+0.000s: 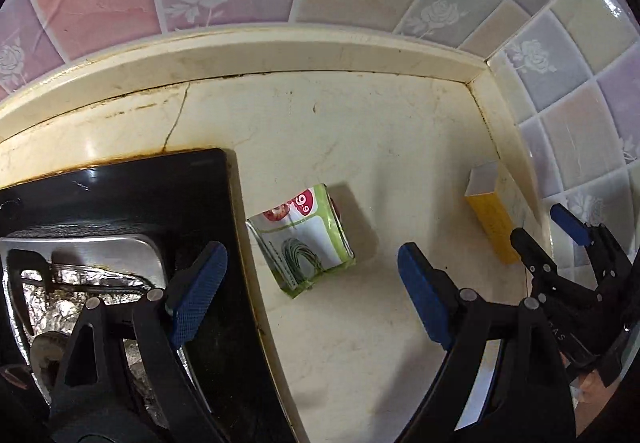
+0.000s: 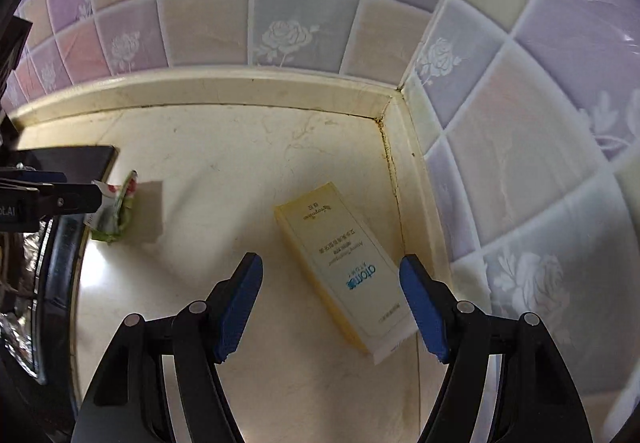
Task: Collect trash
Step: 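Grasp the white toothpaste box with the right tool while the left tool grasps the green-white packet, then carry the toothpaste box and green-white packet down toward the floor bin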
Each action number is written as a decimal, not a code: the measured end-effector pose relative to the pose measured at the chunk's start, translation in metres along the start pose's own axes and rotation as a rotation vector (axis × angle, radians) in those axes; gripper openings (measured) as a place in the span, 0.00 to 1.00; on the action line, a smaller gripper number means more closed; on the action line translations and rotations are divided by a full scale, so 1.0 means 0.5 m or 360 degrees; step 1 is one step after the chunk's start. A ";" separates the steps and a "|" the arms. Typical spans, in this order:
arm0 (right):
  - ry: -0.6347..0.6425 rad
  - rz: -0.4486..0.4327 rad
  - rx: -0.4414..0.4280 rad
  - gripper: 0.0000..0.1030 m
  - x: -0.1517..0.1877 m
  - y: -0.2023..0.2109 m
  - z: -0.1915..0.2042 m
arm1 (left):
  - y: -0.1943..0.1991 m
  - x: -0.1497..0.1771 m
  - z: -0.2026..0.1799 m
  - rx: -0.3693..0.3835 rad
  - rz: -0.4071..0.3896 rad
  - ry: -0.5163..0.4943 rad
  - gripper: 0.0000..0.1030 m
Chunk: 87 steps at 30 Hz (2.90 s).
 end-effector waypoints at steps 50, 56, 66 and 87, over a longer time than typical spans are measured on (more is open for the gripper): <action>-0.0315 -0.0154 -0.0074 0.51 0.062 0.109 0.061 | 0.010 0.032 -0.073 -0.0013 -0.0037 -0.0173 0.16; -0.0313 -0.0207 -0.0073 0.51 0.060 0.171 0.069 | 0.105 0.052 -0.089 0.0053 -0.0097 -0.0201 0.16; -0.0353 -0.0354 -0.0061 0.51 0.083 0.365 0.088 | 0.310 0.132 -0.117 0.0136 -0.0249 -0.0255 0.16; -0.0488 -0.0590 -0.0056 0.51 0.439 0.907 0.213 | 0.739 0.580 -0.149 0.0124 -0.0619 -0.0451 0.16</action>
Point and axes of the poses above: each gripper's, at about its wrist camera, not at the fingertips, and y roughly against the way its jaws point, z to its left, x to its underside, the point moved 8 cm from there along -y, roughly the way its jaws point, and after that the axes turned 11 degrees about -z, right-handed, at the moved point
